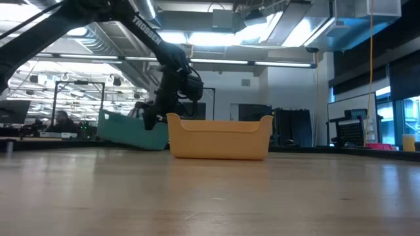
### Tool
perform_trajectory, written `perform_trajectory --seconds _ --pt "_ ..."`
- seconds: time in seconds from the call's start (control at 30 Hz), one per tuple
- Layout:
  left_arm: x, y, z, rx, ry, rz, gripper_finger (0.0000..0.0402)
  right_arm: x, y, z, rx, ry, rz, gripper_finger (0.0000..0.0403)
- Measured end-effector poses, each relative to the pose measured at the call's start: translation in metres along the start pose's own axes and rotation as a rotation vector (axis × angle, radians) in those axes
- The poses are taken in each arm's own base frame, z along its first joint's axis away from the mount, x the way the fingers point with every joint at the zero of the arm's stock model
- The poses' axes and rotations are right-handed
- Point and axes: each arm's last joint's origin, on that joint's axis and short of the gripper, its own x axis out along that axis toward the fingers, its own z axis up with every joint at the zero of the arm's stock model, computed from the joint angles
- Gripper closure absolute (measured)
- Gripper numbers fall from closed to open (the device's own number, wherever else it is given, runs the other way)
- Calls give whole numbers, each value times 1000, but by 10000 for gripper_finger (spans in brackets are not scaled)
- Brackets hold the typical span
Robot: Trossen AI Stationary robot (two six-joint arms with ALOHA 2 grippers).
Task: Sort & place blocks by color
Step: Put the red 4 stud game piece into the green bin, then adjust the green bin
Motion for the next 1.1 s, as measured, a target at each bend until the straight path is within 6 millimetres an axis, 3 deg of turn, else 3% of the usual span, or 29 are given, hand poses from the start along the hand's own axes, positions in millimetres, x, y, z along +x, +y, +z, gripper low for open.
perform_trajectory --seconds 0.2,0.5,0.67,0.83,0.97,1.1 --pt "0 1 0 -1 1 1 207 0 0 1 4 -6 0 205" --pt "-13 5 -9 26 17 84 196 0 0 1 5 -9 0 205" --pt "-34 16 -17 14 -1 111 196 0 0 1 5 -10 -1 205" --pt "-74 22 -29 -57 -108 52 194 0 0 1 5 -10 -1 205" --pt "-106 13 -38 -57 -242 -82 196 0 0 1 5 -10 -1 205" --pt "-118 -11 -35 -4 -395 -168 197 0 0 1 5 -15 -1 205"
